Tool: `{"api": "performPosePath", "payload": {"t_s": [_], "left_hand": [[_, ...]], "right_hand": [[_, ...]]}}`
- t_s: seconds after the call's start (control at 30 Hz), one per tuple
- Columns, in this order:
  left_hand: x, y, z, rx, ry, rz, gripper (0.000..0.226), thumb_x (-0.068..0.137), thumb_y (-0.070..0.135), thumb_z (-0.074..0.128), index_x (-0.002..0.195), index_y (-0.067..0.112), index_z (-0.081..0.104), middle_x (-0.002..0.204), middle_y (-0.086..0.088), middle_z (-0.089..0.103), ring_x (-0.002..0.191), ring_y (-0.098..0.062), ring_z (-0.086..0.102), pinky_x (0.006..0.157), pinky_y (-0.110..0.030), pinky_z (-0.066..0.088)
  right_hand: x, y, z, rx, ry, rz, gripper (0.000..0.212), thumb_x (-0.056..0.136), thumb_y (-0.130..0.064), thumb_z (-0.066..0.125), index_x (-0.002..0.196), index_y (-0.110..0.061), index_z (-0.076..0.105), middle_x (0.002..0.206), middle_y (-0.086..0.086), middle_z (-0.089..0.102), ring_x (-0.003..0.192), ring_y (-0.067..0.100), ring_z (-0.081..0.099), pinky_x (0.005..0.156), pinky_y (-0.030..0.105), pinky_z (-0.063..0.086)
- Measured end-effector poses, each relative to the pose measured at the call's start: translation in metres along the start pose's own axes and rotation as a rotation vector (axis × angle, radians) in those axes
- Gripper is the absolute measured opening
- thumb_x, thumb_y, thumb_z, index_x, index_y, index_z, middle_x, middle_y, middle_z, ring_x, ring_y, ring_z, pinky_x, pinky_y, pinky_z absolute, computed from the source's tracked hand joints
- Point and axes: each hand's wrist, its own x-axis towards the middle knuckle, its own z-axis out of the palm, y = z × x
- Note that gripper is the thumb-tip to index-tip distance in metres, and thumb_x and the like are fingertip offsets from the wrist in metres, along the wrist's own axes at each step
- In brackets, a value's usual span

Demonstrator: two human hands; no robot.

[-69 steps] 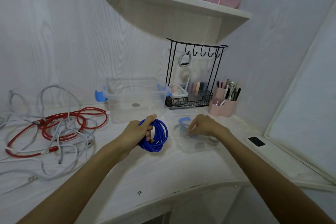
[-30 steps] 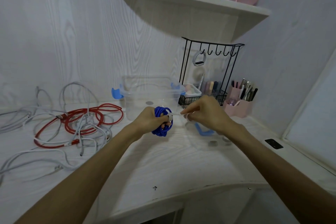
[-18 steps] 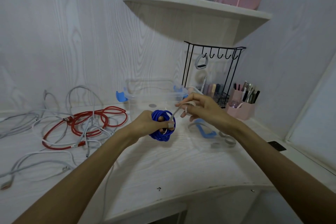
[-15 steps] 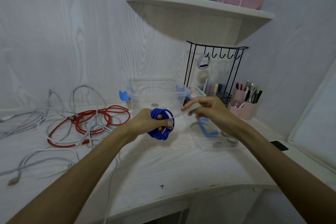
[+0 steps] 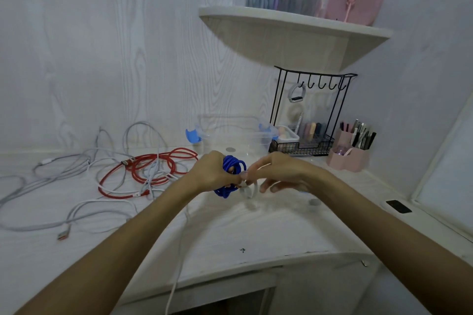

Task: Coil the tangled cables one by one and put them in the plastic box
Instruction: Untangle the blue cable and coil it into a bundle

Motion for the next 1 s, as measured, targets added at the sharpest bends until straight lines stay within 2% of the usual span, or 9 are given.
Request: {"api": "performPosePath", "payload": {"t_s": [0.17,0.33,0.43,0.5,0.63,0.77,0.87,0.93,1.0], "left_hand": [[-0.008,-0.005,-0.010,-0.018,0.000,0.002,0.029,0.078,0.027,0.075,0.066,0.017,0.051,0.060,0.002,0.053,0.057,-0.010,0.052,0.050,-0.015,0.041],[-0.019,-0.011,-0.020,-0.092,-0.065,-0.028,0.028,0.077,0.029,0.077,0.067,0.017,0.054,0.059,0.004,0.055,0.056,-0.008,0.053,0.043,-0.007,0.039],[-0.023,-0.013,-0.020,-0.154,-0.084,-0.070,0.028,0.073,0.031,0.080,0.068,0.018,0.056,0.057,0.008,0.056,0.056,-0.006,0.055,0.043,-0.009,0.039],[-0.026,-0.013,-0.022,-0.174,-0.087,-0.085,0.027,0.072,0.033,0.080,0.074,0.018,0.058,0.065,0.006,0.059,0.063,-0.008,0.057,0.047,-0.011,0.043],[-0.030,-0.018,-0.025,-0.218,-0.092,-0.092,0.033,0.070,0.039,0.080,0.086,0.018,0.060,0.077,0.004,0.064,0.073,-0.010,0.061,0.056,-0.015,0.048],[-0.034,-0.020,-0.025,-0.254,-0.127,-0.041,0.030,0.073,0.047,0.074,0.077,0.020,0.063,0.065,0.010,0.066,0.062,-0.004,0.062,0.053,-0.012,0.045],[-0.036,-0.016,-0.022,-0.338,-0.145,-0.049,0.053,0.079,0.067,0.049,0.070,0.017,0.065,0.061,0.008,0.069,0.051,0.001,0.058,0.058,-0.015,0.044],[-0.034,-0.015,-0.021,-0.428,-0.082,-0.094,0.061,0.086,0.068,0.037,0.057,0.016,0.052,0.051,0.004,0.058,0.046,-0.005,0.055,0.062,-0.020,0.046],[-0.033,-0.014,-0.020,-0.637,-0.065,-0.114,0.055,0.092,0.057,0.039,0.056,0.016,0.039,0.047,0.001,0.045,0.041,-0.010,0.046,0.061,-0.025,0.049]], "right_hand": [[-0.005,-0.013,0.018,-0.006,0.151,-0.097,0.007,0.085,-0.010,0.069,0.090,-0.012,0.065,0.075,0.008,0.072,0.057,0.011,0.069,0.049,0.017,0.052],[-0.015,-0.016,0.025,-0.471,0.311,-0.379,0.012,0.078,-0.031,0.074,0.084,-0.021,0.074,0.065,0.002,0.071,0.052,0.002,0.061,0.055,0.013,0.049],[-0.017,-0.015,0.029,-0.600,0.386,-0.466,0.016,0.077,-0.037,0.074,0.087,-0.024,0.077,0.065,0.003,0.070,0.058,0.012,0.059,0.060,0.027,0.047],[-0.019,-0.013,0.030,-0.612,0.392,-0.502,0.017,0.077,-0.040,0.073,0.088,-0.026,0.078,0.064,0.000,0.069,0.061,0.012,0.059,0.055,0.025,0.042],[-0.022,-0.011,0.025,-0.603,0.386,-0.505,0.017,0.078,-0.043,0.072,0.088,-0.030,0.078,0.051,-0.022,0.053,0.055,-0.016,0.050,0.050,0.015,0.030],[-0.025,-0.013,0.024,-0.541,0.340,-0.444,0.013,0.078,-0.047,0.070,0.084,-0.036,0.075,0.061,-0.008,0.070,0.055,-0.008,0.062,0.061,0.025,0.051],[-0.028,-0.014,0.022,-0.448,0.416,-0.447,0.013,0.071,-0.052,0.073,0.068,-0.040,0.071,0.044,-0.017,0.060,0.048,-0.007,0.057,0.047,0.011,0.039],[-0.029,-0.016,0.017,-0.341,0.502,-0.444,0.014,0.071,-0.048,0.075,0.064,-0.037,0.070,0.041,-0.014,0.058,0.046,-0.004,0.057,0.045,0.012,0.036],[-0.029,-0.017,0.011,-0.293,0.605,-0.453,0.015,0.073,-0.040,0.076,0.061,-0.036,0.069,0.047,-0.008,0.063,0.047,-0.001,0.060,0.050,0.023,0.046]]}}
